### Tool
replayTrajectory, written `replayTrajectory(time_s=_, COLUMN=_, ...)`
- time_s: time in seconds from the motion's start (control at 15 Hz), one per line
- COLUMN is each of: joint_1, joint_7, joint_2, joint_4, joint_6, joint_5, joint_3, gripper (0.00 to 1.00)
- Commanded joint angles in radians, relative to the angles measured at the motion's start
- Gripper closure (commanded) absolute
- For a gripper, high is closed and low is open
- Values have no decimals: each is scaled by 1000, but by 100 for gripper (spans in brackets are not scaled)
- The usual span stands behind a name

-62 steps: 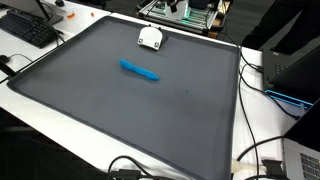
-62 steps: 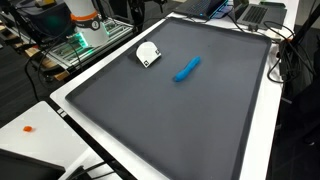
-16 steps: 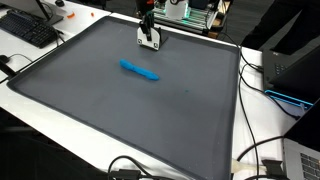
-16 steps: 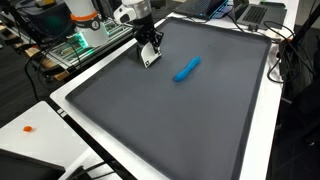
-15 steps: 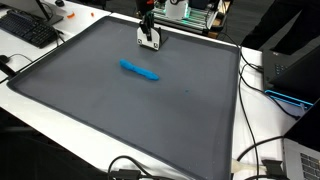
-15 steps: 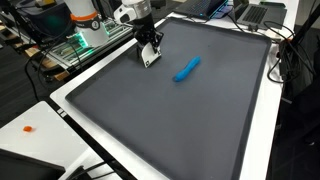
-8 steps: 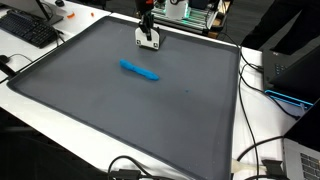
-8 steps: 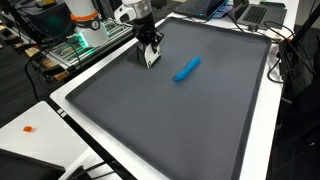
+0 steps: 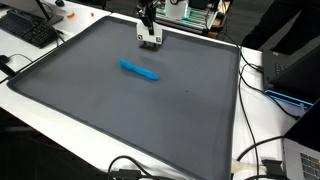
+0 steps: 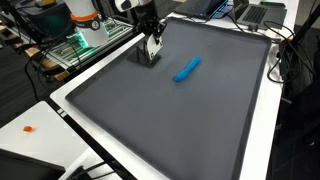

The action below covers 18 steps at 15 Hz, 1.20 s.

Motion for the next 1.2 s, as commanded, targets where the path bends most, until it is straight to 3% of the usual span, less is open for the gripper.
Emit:
replayTrajectory(time_s=0.0, joint_1=27, joint_7=-65, joint_2=-93, joint_4=57, joint_6=-198, joint_5=-9, joint_3=1, gripper=99)
replayTrajectory(time_s=0.27, joint_1=36, joint_7=-135, joint_2=-85, joint_4=196, joint_6=-386, joint_5=-105, joint_3=24, gripper=99)
replayTrajectory(time_s=0.53, joint_1=55, joint_7=-266, joint_2=-20, joint_4=344, joint_6=-545, joint_5=-124, joint_3=38, gripper=99)
replayTrajectory(time_s=1.13, joint_1=92, joint_7=-513, joint_2=218, joint_4=656, joint_6=-728, joint_5=-314, joint_3=72, gripper=99)
